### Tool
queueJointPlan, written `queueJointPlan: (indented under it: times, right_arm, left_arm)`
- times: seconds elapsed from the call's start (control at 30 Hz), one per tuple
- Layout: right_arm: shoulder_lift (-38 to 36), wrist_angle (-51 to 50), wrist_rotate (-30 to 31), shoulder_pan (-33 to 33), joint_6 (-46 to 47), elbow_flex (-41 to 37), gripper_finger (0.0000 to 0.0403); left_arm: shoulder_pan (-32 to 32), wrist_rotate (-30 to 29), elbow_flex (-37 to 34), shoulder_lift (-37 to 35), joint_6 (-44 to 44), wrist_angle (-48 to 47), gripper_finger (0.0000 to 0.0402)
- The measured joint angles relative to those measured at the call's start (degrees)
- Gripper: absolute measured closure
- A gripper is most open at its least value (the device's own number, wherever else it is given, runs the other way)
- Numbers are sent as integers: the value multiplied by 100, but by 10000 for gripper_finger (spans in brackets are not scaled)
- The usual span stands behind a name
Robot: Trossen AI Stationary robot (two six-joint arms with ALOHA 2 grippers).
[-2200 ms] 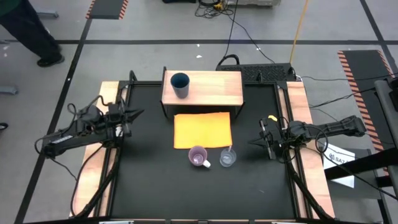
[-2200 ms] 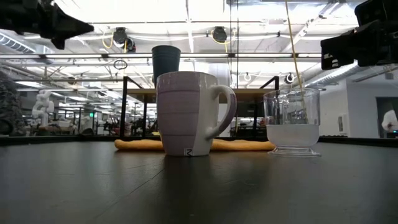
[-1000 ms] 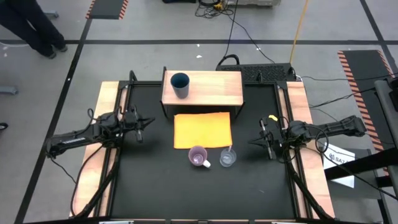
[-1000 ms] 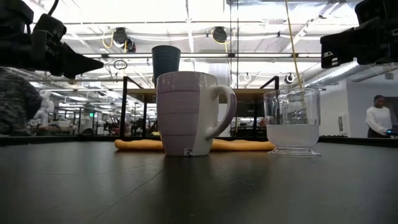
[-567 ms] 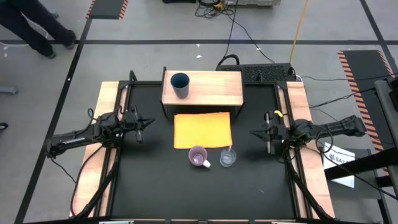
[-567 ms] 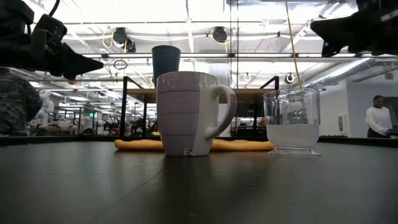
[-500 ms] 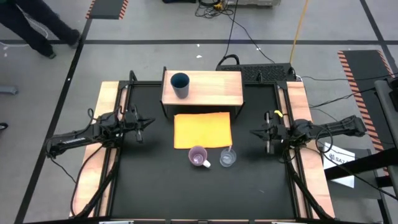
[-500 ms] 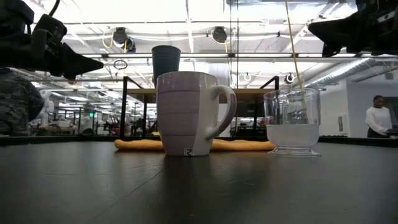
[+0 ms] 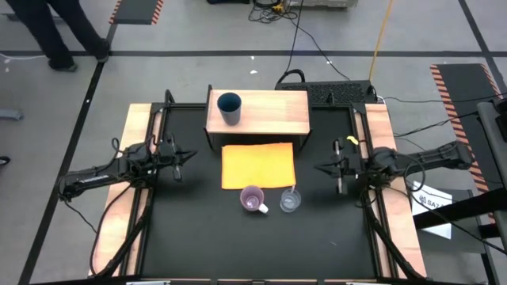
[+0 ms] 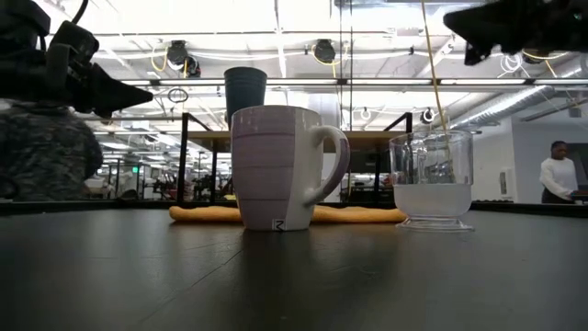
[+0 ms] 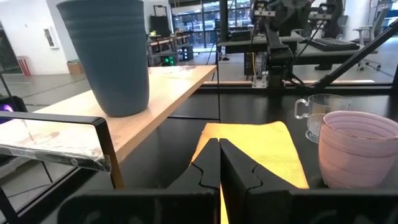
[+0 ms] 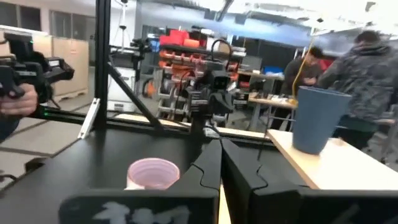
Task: Stack small to large cups/mugs on shelf
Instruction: Put the purple mug on the shelf
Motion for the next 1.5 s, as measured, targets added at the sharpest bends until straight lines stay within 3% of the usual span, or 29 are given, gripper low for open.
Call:
queueJointPlan:
  times: [0.23,0.4,0.6,1.1,1.2,1.33,1.5]
  right_arm:
    - [1301,-18,-146,-41,36,841,403]
    - [2117,3,-1181,-239,368,1569,403]
    - [2762,7,-1585,-549,610,2373,403]
    - [3738,854,-2630,-1321,1130,2578,403]
    - [3947,854,-2771,-1458,1163,2740,403]
    - [4261,593,-3474,-1539,1124,3036,403]
    - [4595,375,-3603,-1560,1023,3350,403]
  left_arm:
    - [0,0,0,0,17,-2,401]
    - [0,-2,-2,0,147,-2,401]
    - [0,-2,-4,0,114,0,400]
    - [0,-2,-4,0,105,-2,395]
    - [0,-2,-4,0,106,-4,389]
    - [0,-2,-4,0,107,-4,386]
    - [0,-2,-4,0,107,-4,385]
